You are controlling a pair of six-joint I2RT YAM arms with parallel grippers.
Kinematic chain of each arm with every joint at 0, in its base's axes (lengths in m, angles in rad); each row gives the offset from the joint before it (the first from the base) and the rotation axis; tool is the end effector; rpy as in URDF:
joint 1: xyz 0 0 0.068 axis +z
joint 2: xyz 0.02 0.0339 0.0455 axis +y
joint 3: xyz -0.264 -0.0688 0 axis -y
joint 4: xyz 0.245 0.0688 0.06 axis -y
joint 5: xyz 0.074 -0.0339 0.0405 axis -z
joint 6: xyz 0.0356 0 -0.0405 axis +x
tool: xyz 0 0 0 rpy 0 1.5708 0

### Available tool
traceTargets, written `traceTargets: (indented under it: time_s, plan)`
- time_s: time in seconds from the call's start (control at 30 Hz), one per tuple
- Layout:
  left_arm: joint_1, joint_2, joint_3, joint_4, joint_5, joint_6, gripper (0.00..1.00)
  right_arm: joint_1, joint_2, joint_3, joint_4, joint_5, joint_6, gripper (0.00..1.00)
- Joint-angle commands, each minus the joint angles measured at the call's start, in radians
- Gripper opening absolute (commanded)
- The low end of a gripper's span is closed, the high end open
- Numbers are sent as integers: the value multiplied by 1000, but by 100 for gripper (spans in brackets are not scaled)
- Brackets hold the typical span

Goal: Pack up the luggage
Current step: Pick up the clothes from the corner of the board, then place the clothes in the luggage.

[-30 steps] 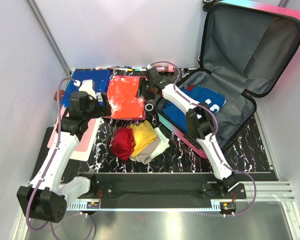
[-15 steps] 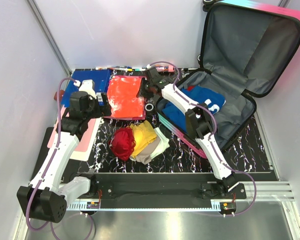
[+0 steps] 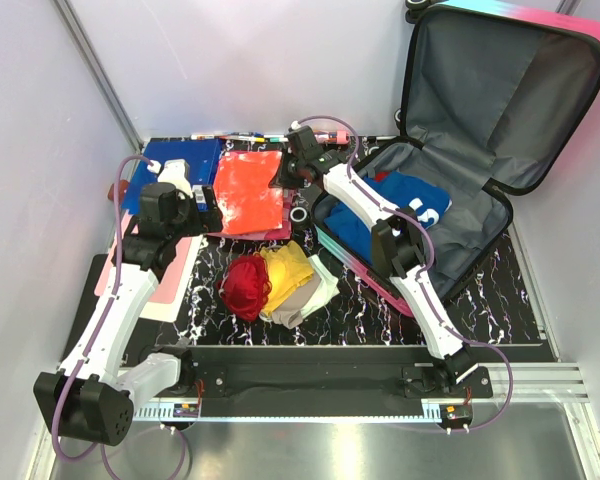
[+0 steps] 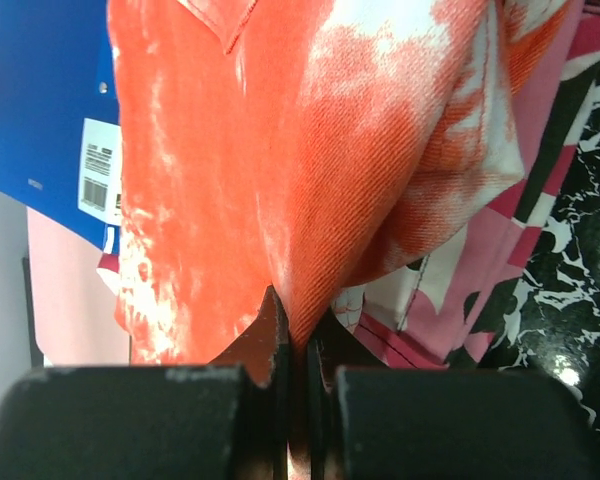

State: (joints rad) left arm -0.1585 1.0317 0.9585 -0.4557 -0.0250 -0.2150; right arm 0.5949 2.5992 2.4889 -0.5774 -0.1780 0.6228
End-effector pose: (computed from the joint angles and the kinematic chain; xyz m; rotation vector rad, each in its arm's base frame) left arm 0.2251 -0.0351 0.3267 -0.0746 2.1044 -0.1985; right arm 0.4772 0.3305 0.2132 -0.0674 2.3878 0.8199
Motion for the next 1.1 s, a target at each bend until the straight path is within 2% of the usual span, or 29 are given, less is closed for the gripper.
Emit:
traceTargets:
  time_s: [0.0,0.2,0.63,0.73,0.87,1.07]
  plan:
    - [-6,-5,11,29,19,-4,99,19,-116,76,157,-37,41,0]
    - [-4,-5,11,29,19,-3,99,20,-174,73,166,-14,41,0]
    - [-4,-19,11,29,19,0,99,-18,-479,-246,271,55,3,0]
    - [-6,-22,11,29,17,0,99,-56,-553,-347,289,57,-3,0]
    - [-4,-24,13,29,17,0,99,-136,-678,-595,387,80,-6,0]
    - [-4,-18,9,29,19,-1,99,-323,-809,-804,416,77,-15,0]
